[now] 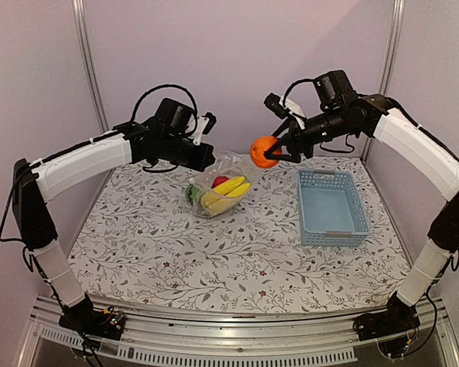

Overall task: Place the food in the zip-top bag and seal the zipper
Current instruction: Place the fake fruit in the zipper food storage bag.

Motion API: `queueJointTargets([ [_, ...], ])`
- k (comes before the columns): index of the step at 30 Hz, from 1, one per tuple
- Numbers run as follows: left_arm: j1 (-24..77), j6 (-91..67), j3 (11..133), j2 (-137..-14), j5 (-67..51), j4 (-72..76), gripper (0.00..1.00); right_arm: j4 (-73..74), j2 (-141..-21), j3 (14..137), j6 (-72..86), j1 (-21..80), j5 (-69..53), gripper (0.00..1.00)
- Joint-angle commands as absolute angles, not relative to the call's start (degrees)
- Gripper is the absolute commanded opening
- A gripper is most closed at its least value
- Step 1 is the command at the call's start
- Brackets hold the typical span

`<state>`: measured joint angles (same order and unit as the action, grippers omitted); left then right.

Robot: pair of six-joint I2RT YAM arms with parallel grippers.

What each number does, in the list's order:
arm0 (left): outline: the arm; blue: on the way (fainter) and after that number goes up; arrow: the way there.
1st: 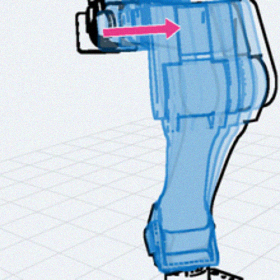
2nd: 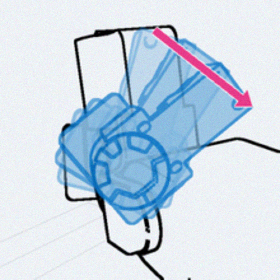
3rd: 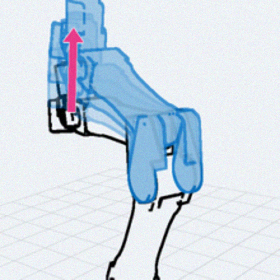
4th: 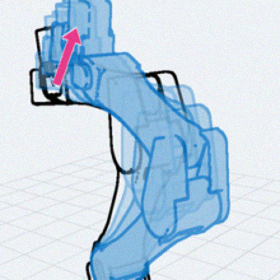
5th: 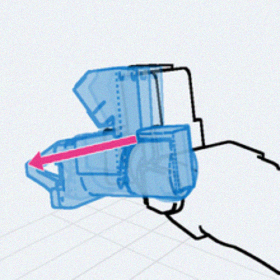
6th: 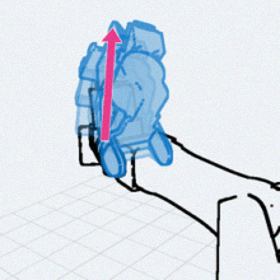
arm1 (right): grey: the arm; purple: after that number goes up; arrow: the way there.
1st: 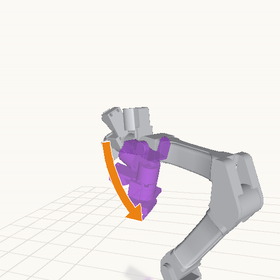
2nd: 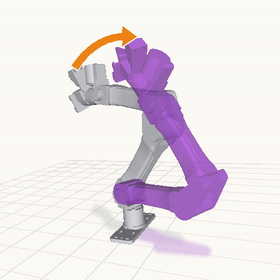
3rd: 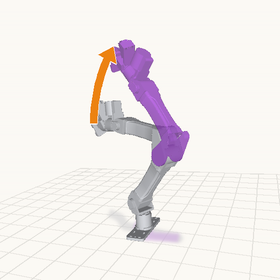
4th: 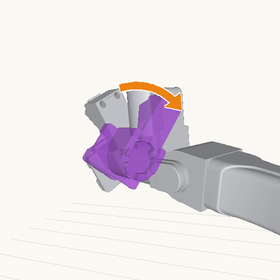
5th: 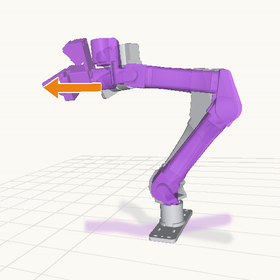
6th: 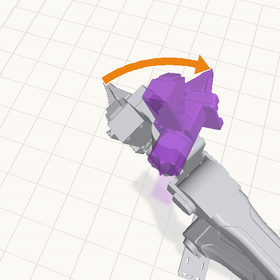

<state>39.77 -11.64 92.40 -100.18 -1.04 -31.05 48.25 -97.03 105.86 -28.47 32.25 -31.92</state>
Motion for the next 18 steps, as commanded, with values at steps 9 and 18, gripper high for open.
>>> queueJointTargets([
  [9,40.57,-14.98,90.51,-96.7,-4.64,-27.81,0.0,41.76,-103.79,108.28,-29.59,39.99,-32.06,0.49],
  [18,40.74,-15.82,89.94,-96.05,-5.84,-27.18,0.0,37.77,-108.43,108.16,-30.05,41.78,-23.93,0.51],
])
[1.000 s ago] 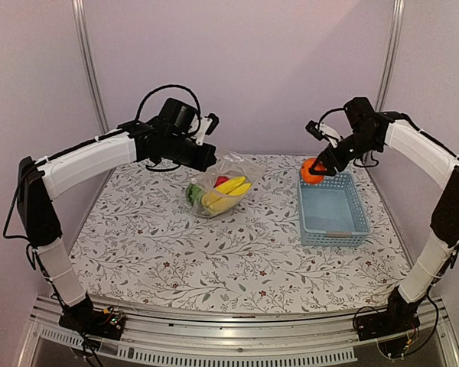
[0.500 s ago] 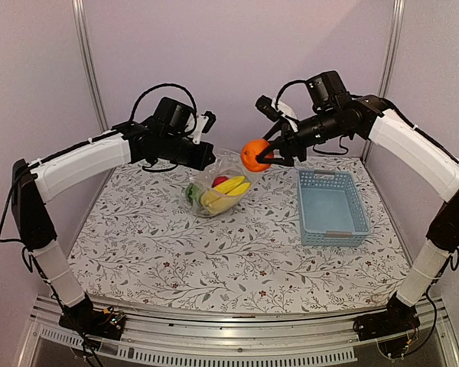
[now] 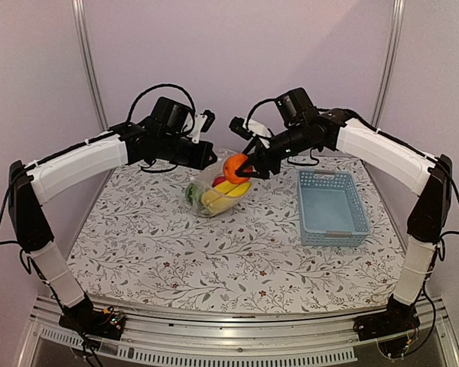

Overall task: Place the food in the zip-top bag and seal the zipper
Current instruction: Place the fake fruit in the zipper food storage bag.

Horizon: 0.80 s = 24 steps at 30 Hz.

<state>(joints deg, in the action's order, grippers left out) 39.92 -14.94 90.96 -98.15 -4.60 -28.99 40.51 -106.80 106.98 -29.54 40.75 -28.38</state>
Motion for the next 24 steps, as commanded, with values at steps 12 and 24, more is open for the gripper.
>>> queueJointTargets([
  [12,40.89,-15.58,90.11,-96.75,-6.17,-26.52,0.0,36.57,-111.32,107.72,-30.66,43.5,-17.59,0.76],
  [24,40.85,-14.01,91.54,-98.1,-5.91,-26.46,0.0,47.64,-106.85,105.64,-41.04,44.77,-26.27,0.76],
])
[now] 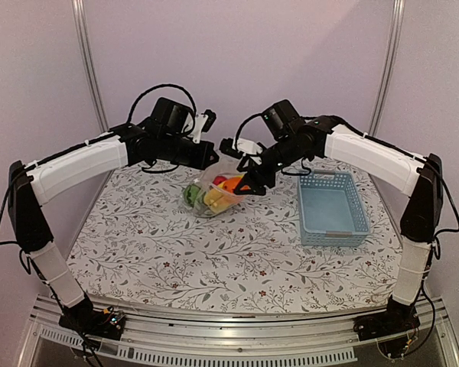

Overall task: Place the food in the zip-top bag and seal the zipper
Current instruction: Place the fake fruit in the zipper food storage bag, then pass from the left arm to the right

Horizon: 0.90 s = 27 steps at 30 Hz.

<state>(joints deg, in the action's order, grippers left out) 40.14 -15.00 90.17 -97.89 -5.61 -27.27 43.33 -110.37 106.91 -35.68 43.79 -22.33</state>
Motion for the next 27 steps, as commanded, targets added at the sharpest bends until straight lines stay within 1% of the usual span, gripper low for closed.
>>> queueJointTargets([
  [1,40.86,-13.91,91.89,-98.13,-6.11,-26.75,0.0,46.82,-106.34,104.44,-41.75,45.0,-26.4,0.75],
  [6,40.71,-13.82,90.83,-97.18,-5.87,-26.8,0.0,44.22,-105.74,102.89,-42.98,46.38,-26.54,0.7],
  [12,40.76,-14.2,90.56,-96.43,-7.53,-26.42,0.0,41.01,-108.68,102.66,-42.49,47.91,-25.48,0.66],
  [16,40.63,-14.43,89.63,-95.67,-8.65,-25.15,0.0,38.03,-110.36,102.41,-41.28,48.56,-23.56,0.59],
  [21,40.53,-15.49,88.29,-94.49,-10.47,-23.71,0.0,34.73,-112.25,103.71,-37.94,48.77,-21.68,0.48],
  [23,40.38,-15.72,87.82,-94.08,-10.8,-22.87,0.0,34.03,-113.32,104.14,-37.57,48.78,-20.56,0.39],
  [26,39.97,-15.71,88.11,-93.53,-11.01,-23.24,0.0,32.83,-114.39,104.24,-36.63,48.78,-20.52,0.3],
  [27,39.76,-15.75,87.84,-93.18,-11.15,-23.0,0.0,32.87,-114.69,104.58,-36.16,48.78,-20.78,0.25],
])
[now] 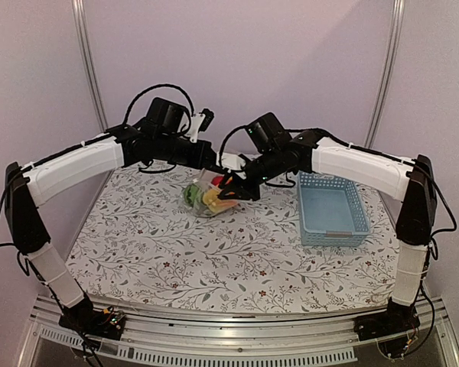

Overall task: Place the food in the zip-top bag and seal the zipper
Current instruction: Pass from the left arm to the right, then pass from the right arm to the left

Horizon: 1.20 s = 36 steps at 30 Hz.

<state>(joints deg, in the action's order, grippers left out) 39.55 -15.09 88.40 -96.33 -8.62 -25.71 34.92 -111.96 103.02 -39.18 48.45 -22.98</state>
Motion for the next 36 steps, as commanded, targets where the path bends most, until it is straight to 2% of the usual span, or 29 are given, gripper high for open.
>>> queueJointTargets([
  [1,39.54,-15.82,87.54,-92.84,-11.31,-22.71,0.01,32.87,-114.98,104.93,-35.83,48.78,-20.9,0.19],
  [5,38.76,-14.32,86.57,-90.65,-10.81,-22.32,0.23,31.92,-113.64,104.86,-35.29,48.78,-21.19,0.0],
  [8,38.77,-12.47,81.52,-84.71,-6.73,-18.55,0.39,31.47,-111.23,104.94,-35.02,48.77,-21.32,0.0],
  [10,38.8,-11.02,73.2,-78.47,-4.23,-12.47,0.52,31.19,-109.24,104.68,-35.05,48.69,-21.37,0.0],
  [12,38.75,-9.91,65.16,-71.73,-2.5,-5.71,0.59,30.53,-107.4,104.07,-34.99,48.69,-21.27,0.0],
  [16,38.69,-8.28,49.51,-59.52,-6.54,8.91,0.62,29.69,-103.85,103.4,-33.76,48.69,-22.14,0.0],
  [21,38.74,-9.85,37.52,-54.31,-10.37,19.14,0.61,32.1,-101.43,104.32,-32.96,48.71,-23.51,0.0],
  [26,38.7,-12.64,34.08,-57.04,-12.43,26.62,0.61,32.13,-101.57,102.91,-33.65,48.74,-23.44,0.0],
  [36,39.0,-12.51,34.82,-63.98,-21.12,36.47,0.58,31.46,-106.03,106.33,-32.81,48.69,-23.23,0.0],
])
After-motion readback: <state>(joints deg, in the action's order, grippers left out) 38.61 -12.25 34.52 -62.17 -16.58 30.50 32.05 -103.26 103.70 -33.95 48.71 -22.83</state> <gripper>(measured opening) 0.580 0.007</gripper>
